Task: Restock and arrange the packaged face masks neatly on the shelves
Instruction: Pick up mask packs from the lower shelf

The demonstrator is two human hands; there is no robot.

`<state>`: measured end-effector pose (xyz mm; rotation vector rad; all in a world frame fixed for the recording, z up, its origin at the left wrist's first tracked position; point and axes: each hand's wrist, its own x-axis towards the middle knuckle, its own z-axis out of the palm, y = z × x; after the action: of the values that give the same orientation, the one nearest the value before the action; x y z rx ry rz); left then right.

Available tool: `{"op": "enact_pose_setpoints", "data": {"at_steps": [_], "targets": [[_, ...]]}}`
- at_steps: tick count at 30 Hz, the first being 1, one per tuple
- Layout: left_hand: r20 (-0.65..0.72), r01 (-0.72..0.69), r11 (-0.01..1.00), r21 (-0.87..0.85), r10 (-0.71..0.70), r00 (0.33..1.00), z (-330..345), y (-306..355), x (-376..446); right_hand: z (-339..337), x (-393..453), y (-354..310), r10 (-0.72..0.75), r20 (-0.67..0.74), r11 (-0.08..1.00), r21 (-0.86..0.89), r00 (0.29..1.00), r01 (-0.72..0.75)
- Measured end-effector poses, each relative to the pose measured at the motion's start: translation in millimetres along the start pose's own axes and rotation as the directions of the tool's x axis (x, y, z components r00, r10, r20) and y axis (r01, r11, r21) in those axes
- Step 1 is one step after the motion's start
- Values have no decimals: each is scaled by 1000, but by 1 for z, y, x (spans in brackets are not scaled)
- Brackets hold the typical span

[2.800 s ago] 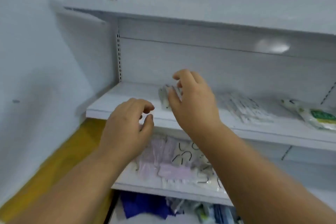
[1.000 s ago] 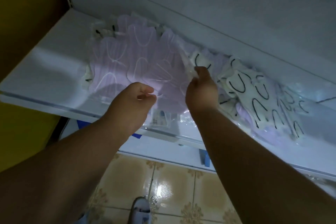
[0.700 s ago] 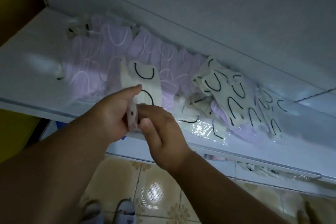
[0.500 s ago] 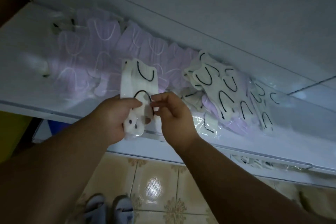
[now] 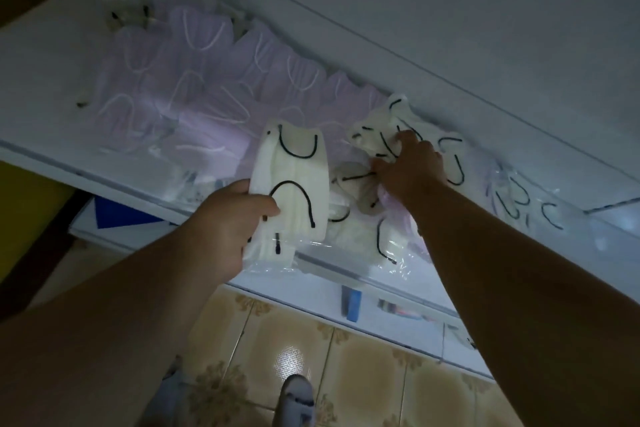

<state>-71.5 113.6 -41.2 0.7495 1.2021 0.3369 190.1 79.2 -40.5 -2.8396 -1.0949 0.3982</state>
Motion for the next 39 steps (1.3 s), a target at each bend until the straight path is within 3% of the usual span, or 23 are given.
{"op": "enact_pose_setpoints", "data": {"at_steps": [8,11,14,17,19,22,24,26,29,33,35,37,39], "targets": [[-65,-42,995,-89,36,997,49,-15,-3,-33,-21,27,-139,-292,957,207,946,205],[-58,-6,990,-144,-2,998,59,-13,2,-30,-33,34,-320,-207,901,234,924,364],[-39,90,963,-255,-103,994,62,-9,3,-16,-49,45,-526,-144,798,257,838,546],[12,100,965,-241,-100,995,57,-8,8,-1,-56,55,-637,-22,716,356,771,601],[-26,69,990,-121,-73,997,53,-11,14,-3,-55,54,-620,92,738,406,780,539],[-104,44,999,30,-40,994,50,-13,19,-23,-54,42,-459,222,861,351,860,369],[-100,24,996,85,-16,995,50,-17,23,-35,-54,32,-295,73,903,348,953,253],[-94,-15,988,152,29,995,51,-19,25,-39,-54,23,-99,-93,888,441,991,130],[-97,-51,971,235,75,992,51,-21,26,-39,-53,1,24,-70,849,528,997,16],[-16,-46,978,202,50,999,53,-24,22,-30,-51,-28,1,191,923,377,982,-75],[16,-6,999,42,6,1000,54,-21,19,-26,-53,-36,1,329,905,402,944,-141],[44,53,990,-133,-48,998,54,-22,22,-21,-55,-38,21,363,873,447,932,-194],[76,58,985,-160,-46,996,54,-24,26,-16,-57,-39,4,341,880,446,940,-166]]}}
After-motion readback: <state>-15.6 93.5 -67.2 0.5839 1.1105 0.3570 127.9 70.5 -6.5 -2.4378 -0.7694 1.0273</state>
